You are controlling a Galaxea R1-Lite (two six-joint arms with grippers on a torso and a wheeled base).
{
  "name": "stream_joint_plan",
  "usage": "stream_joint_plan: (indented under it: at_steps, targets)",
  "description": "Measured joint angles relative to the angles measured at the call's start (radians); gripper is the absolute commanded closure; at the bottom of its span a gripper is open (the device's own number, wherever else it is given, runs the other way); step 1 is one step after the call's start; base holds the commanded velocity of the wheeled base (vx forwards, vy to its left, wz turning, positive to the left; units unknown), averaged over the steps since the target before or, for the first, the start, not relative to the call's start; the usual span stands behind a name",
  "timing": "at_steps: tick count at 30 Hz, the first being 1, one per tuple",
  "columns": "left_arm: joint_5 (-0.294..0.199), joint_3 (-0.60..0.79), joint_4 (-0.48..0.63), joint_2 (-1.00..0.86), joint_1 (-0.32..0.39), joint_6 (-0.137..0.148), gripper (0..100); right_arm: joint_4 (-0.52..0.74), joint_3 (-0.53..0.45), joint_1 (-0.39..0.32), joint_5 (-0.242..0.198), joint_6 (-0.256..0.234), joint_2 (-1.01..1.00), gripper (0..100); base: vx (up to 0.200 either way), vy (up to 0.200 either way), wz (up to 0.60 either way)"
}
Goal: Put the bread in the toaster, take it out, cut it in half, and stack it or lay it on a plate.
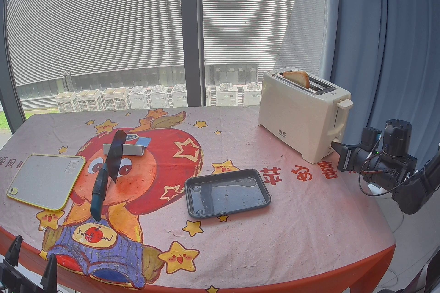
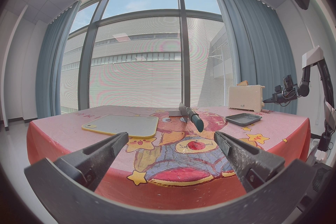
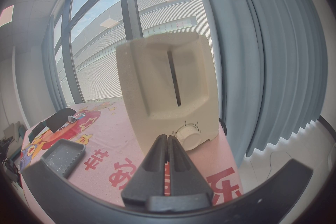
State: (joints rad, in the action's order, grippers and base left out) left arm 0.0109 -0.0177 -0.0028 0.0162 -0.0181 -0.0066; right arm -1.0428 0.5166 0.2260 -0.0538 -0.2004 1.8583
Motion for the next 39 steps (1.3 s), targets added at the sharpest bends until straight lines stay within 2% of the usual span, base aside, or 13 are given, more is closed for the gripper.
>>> stream_joint_plan:
  at_steps: [3,10,26,32,39]
  targets:
    - [0.000,0.000,0.000,0.000,0.000,0.000,0,0.009,-0.001,0.000,0.000,0.000,-0.032,100,0.000,0.000,0.00]
    - [0.000,0.000,0.000,0.000,-0.001,0.000,0,0.127,0.013,-0.005,0.000,-0.004,-0.117,100,0.000,0.000,0.00]
    - [0.001,0.000,0.000,0.000,-0.001,0.000,0,0.132,0.040,-0.008,-0.004,-0.006,-0.228,100,0.000,0.000,0.00]
    - [0.000,0.000,0.000,0.000,0.000,0.000,0,0.124,0.048,-0.008,-0.019,-0.003,-0.283,100,0.000,0.000,0.00]
    - [0.000,0.000,0.000,0.000,0.000,0.000,0,0.084,0.061,-0.009,-0.061,0.000,-0.326,100,0.000,0.000,0.00]
